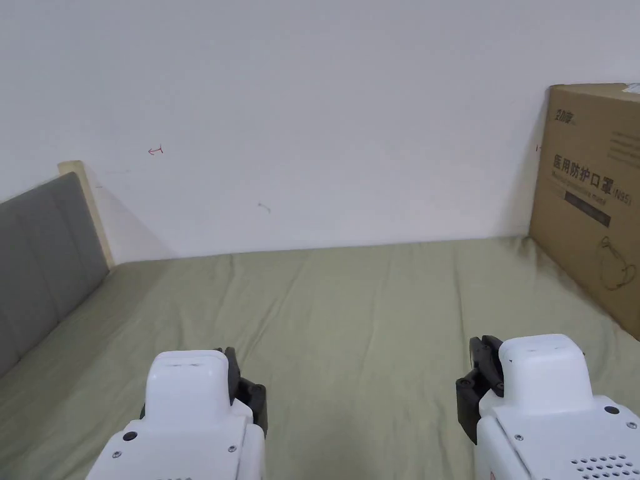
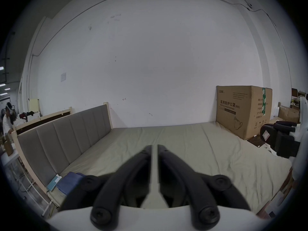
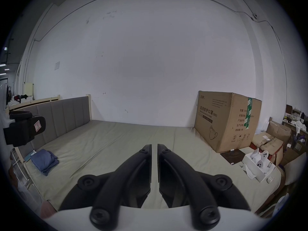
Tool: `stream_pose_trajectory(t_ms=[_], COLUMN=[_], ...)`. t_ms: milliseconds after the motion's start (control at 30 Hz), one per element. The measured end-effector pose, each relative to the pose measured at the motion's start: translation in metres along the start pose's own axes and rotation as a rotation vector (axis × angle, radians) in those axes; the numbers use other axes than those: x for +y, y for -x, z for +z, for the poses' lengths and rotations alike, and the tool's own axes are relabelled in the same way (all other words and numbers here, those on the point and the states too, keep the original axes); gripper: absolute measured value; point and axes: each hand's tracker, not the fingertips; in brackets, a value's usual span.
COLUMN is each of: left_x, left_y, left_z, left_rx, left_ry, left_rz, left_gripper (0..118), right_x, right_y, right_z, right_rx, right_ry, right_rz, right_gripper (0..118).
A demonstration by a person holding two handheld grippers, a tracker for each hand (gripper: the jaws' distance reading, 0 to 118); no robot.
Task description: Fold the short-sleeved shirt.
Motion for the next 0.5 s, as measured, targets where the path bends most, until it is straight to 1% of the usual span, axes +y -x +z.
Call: stream_pose_trajectory(t_ms=[33,67,100,133,167,200,267,400,500], left_x=[0.001,0.002,0.002,0.002,0.002,0.002,0.006,0.01,0.013], left_y=[-0.001,0.0,0.001,0.001,0.001,0.001,0.002,0.006,0.007], left_z=[0.001,0.001,-0.001,-0.002,-0.002,0.0,0.0,-0.002,-0.003], left_rx=[0.007,-0.001,-0.012,-0.017,-0.026,-0.027,-0.028,-0.057,-0.054], left_ry=[-0.002,-0.002,0.003,0.007,0.007,-0.01,-0.005,0.024,0.033], left_rz=[-0.002,-0.001,0.007,0.016,0.022,0.026,0.033,0.087,0.106], left_gripper=[55,83,110,115,115,115,115,115,114], right_x=[0.0,0.0,0.0,0.0,0.0,0.0,-0.002,0.0,0.001], right_y=[0.0,0.0,0.0,0.0,-0.002,-0.003,-0.003,-0.003,-0.004], right_z=[0.001,0.001,0.001,0.001,0.001,-0.001,0.002,0.002,0.001], right_rx=[-0.005,-0.01,-0.012,-0.012,-0.008,-0.003,0.005,-0.011,-0.011], right_ry=[-0.001,-0.002,-0.002,-0.003,-0.001,0.007,-0.008,-0.025,-0.026], right_rz=[0.001,0.001,-0.001,-0.004,-0.01,-0.016,-0.023,-0.01,-0.021], right_gripper=[14,26,56,84,106,118,118,118,118])
